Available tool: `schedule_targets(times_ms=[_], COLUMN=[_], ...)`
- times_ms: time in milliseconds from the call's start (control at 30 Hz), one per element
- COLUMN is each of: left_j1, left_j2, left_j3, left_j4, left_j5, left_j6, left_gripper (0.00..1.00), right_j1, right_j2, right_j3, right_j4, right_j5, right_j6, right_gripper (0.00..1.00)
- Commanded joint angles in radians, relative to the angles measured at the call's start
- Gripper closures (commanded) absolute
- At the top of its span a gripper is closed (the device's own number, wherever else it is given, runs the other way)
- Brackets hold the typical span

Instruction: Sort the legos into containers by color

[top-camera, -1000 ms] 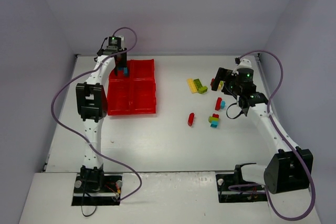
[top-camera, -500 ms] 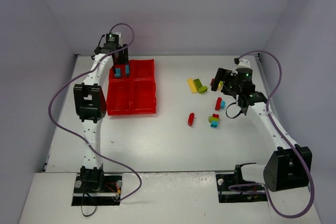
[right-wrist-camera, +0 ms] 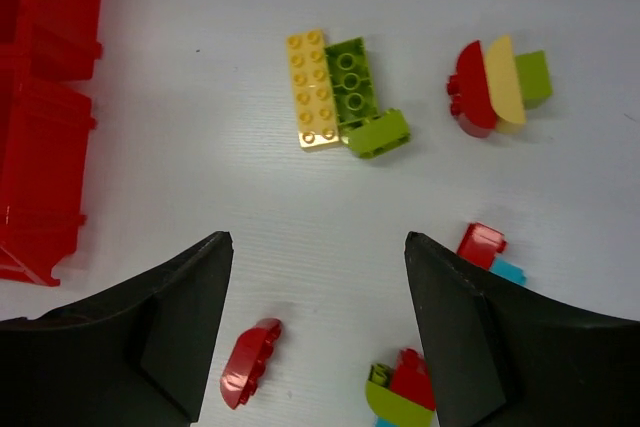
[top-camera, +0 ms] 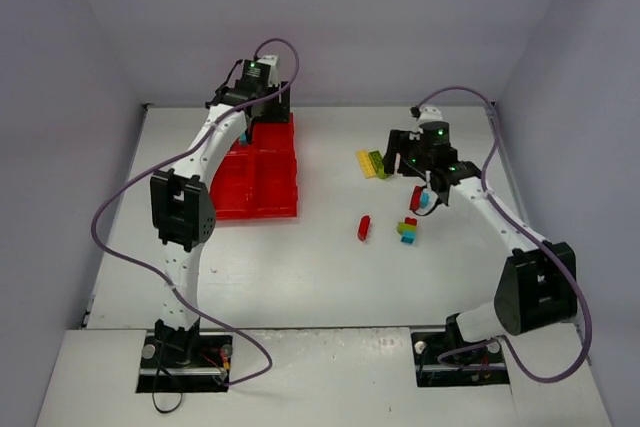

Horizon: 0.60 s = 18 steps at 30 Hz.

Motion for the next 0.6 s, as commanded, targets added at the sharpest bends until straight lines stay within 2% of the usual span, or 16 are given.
schedule_targets(times_ms=[0,133,300,567], left_j1=[-0.021,-0.026,-0.026,-0.027], left_j2=[-0.106,-0.180,-0.295,-0.390], left_j3=[-0.028,-0.138,-0.261,-0.347], left_j4=[-0.031,-0.031,-0.011,-0.019], left_j5=[0.025,0.025,0.020,0.011], left_j6=[-0.047,-0.068,-0.071,-0.062], left_gripper=[0.38,0.38,0.37,0.37], right_j1=[0.057,0.080,0.084,0.106], right_j2=[0.064,0.205,0.383,0.579], right_j3=[0.098,0.173,0.290,0.401], right_j4=[0.072,0.073,0.073,0.050], right_j5=[0.040,0.014,-0.006,-0.003], right_j6=[-0.059,-0.097,-0.110,-0.094], right_gripper=[0.34,0.37,0.45,0.46])
